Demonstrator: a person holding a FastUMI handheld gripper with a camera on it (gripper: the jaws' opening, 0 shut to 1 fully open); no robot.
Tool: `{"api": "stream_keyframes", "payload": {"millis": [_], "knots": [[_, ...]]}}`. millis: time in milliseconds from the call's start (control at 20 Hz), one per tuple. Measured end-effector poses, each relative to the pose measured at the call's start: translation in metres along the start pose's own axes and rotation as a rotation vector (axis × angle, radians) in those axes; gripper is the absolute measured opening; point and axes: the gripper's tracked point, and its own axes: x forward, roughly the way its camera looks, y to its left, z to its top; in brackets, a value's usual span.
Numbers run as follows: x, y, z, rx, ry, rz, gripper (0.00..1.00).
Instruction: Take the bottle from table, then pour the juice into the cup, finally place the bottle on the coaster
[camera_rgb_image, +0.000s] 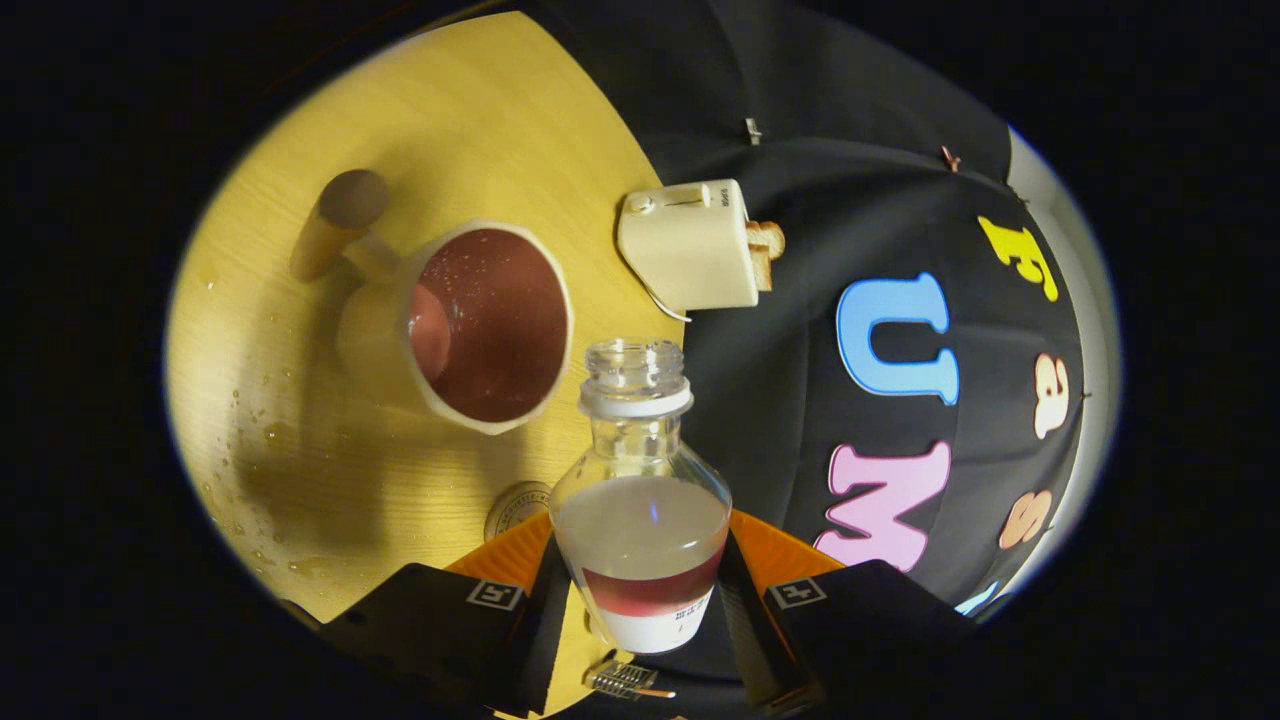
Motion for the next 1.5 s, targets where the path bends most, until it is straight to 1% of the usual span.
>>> {"api": "stream_keyframes", "payload": {"millis": [200,300,600,1150,1300,1500], "knots": [[0.006,0.003,0.001,-0.102,-0.033,0.017,0.74],[0.007,0.001,0.005,-0.161,-0.044,0.012,0.74],[0.017,0.001,0.01,-0.273,-0.067,0.011,0.73],[0.019,-0.01,0.013,-0.394,-0.083,-0.01,0.73],[0.02,-0.011,0.011,-0.4,-0.076,-0.003,0.73],[0.017,-0.014,0.011,-0.454,-0.079,-0.005,0.73]]}}
